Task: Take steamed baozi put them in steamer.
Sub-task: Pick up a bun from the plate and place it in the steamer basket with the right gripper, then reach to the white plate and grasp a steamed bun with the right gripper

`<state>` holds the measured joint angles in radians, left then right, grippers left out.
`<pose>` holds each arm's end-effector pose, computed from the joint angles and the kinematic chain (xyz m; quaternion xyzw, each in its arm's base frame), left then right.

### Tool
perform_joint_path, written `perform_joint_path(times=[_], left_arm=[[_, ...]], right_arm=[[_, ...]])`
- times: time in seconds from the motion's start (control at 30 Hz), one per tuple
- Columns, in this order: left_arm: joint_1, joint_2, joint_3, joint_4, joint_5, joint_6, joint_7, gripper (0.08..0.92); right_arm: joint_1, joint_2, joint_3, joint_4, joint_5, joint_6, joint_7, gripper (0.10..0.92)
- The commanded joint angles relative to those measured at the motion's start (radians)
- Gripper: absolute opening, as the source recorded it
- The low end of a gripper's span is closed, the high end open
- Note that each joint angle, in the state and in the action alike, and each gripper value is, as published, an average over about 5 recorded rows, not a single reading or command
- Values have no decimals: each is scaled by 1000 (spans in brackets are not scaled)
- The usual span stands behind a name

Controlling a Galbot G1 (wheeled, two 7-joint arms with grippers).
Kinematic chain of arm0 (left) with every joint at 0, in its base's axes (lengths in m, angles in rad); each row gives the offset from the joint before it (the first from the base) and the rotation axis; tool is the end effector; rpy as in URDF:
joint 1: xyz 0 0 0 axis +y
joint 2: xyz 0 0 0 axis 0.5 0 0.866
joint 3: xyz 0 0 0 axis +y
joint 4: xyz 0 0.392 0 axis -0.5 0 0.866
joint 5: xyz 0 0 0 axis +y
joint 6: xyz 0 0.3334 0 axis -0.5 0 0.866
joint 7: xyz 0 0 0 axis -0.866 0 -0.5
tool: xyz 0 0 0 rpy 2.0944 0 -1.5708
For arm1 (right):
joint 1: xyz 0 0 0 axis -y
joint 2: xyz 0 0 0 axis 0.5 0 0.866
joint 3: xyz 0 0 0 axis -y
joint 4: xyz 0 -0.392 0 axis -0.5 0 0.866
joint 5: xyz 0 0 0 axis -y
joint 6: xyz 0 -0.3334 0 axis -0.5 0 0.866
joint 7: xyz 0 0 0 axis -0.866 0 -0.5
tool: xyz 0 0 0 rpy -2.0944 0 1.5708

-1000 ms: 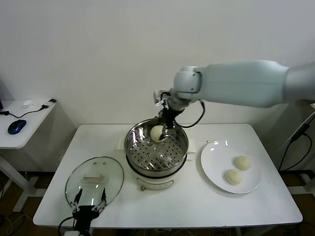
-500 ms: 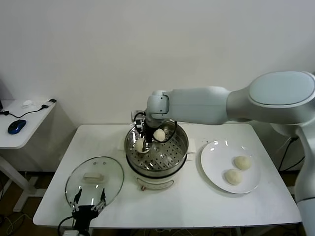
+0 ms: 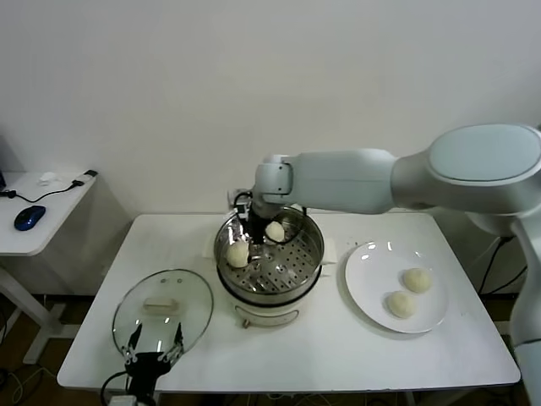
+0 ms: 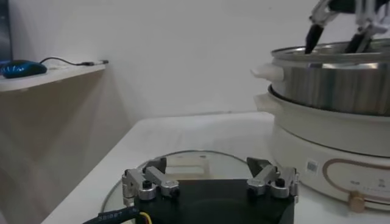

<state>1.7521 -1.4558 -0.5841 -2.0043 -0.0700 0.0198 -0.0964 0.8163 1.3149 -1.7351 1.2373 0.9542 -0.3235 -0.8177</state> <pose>0.0692 0.0471 -0.3847 0.0471 -0.9881 -0.0369 0.1416 0.5809 0.1086 -0.0338 0.5788 -0.5281 0.5259 0.3309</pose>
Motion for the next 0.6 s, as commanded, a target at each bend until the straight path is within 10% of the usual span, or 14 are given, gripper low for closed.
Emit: perform_joint_path(times=[0.03,0.6], left_arm=[[0,1,2,-4,0,0,1,823],[18,-5,0,-8,7,-8,-2,823]], right_arm=[[241,-375,-132,157,-99,147,-212,823],[22,-877,-194,264,-533,151,-175,823]])
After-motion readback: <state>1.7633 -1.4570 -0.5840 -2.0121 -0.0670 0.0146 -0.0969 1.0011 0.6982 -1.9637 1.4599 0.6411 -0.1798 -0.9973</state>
